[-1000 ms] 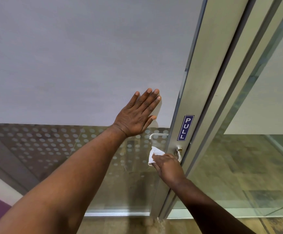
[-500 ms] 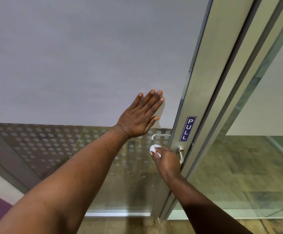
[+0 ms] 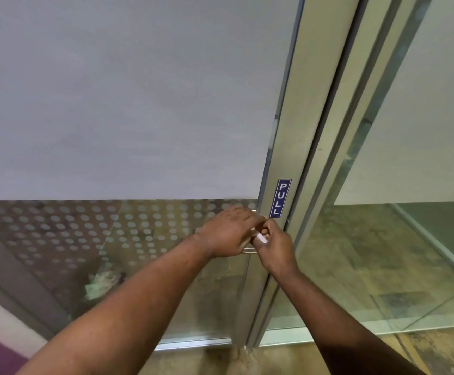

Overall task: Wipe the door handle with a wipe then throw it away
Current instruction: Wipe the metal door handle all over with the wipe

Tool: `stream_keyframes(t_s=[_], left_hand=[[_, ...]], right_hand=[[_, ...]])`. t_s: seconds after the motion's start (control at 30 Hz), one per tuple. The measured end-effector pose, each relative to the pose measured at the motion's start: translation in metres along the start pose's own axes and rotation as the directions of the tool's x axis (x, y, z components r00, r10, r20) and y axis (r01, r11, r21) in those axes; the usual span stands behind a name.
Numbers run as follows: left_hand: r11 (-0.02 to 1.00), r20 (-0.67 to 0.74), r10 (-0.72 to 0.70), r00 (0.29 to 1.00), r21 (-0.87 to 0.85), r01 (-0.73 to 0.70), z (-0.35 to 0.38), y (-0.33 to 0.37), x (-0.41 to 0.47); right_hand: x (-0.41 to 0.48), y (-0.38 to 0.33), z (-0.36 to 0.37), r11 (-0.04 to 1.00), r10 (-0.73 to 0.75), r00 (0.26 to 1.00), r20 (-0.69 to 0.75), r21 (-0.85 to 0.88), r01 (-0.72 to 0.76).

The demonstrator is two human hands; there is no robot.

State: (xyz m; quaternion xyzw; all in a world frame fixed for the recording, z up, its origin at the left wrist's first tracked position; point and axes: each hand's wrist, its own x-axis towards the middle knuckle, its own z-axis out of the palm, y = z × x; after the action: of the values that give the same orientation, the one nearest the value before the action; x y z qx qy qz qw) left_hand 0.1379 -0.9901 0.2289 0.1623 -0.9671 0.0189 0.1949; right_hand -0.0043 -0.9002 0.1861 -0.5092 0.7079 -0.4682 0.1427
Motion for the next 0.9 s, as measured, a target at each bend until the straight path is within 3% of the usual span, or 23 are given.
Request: stream_keyframes(t_s=[0.13,0.3,0.5,0.67,0.77,0.9], left_hand=[[0.989,0.063,-0.130,0.990,-0.060,0.134,0.004,0.008,-0.006],[0.981,0.027,-0.161,0.987,-0.101,0.163,0.001,0.013,-0.007],[0.919,0.001,-0.349,0.937,-0.196,0.342,-0.001,0.017,-0.014],[0.707,0.088,-0.545,0.833,-0.485,0.514,-0.004,0.026,-0.013],[0.534,0.115,-0.628,0.770,-0.655,0.534,-0.008,0.031,-0.009],[0.300,0.185,-0.698,0.692,-0.802,0.517,-0.011,0.033,-0.004]], right_hand=[[-0.010,0.002,-0.011,0.994,0.036,0.999,-0.039,0.108,-0.032],[-0.018,-0.006,-0.025,0.974,0.023,0.998,-0.065,0.227,-0.008],[-0.023,-0.016,-0.029,0.925,0.071,0.993,-0.094,0.380,-0.030],[-0.030,-0.025,-0.027,0.945,0.048,0.977,-0.206,0.327,0.022],[-0.034,-0.025,-0.023,0.977,-0.143,0.961,-0.239,0.120,0.175],[-0.042,-0.024,-0.018,0.924,-0.375,0.914,-0.157,-0.142,0.355]])
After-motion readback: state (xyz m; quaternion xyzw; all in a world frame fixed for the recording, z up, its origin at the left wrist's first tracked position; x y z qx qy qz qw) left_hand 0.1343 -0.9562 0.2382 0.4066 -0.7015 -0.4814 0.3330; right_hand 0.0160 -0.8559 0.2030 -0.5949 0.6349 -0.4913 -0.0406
